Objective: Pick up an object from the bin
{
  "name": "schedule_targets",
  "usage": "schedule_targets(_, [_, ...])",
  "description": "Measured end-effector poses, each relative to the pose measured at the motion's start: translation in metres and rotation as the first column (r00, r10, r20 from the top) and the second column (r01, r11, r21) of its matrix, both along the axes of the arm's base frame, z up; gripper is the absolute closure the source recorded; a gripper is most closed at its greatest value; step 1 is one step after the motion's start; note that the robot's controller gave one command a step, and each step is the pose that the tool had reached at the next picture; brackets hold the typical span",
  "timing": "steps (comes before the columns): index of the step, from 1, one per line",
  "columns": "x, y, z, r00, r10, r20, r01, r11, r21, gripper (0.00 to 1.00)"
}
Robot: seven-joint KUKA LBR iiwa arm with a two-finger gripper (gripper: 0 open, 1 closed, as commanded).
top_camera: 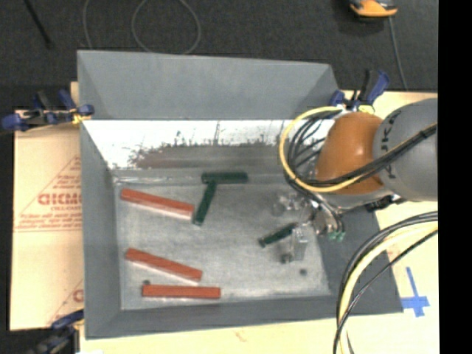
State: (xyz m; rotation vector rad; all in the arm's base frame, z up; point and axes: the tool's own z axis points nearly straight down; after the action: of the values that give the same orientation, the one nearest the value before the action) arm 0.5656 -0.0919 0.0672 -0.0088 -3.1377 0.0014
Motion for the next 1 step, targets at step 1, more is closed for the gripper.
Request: schedule_targets(1, [0.0041, 0.0005, 0.0041, 1.000, 0.004, 0.010, -0.004, 1.000, -0.001, 1.00])
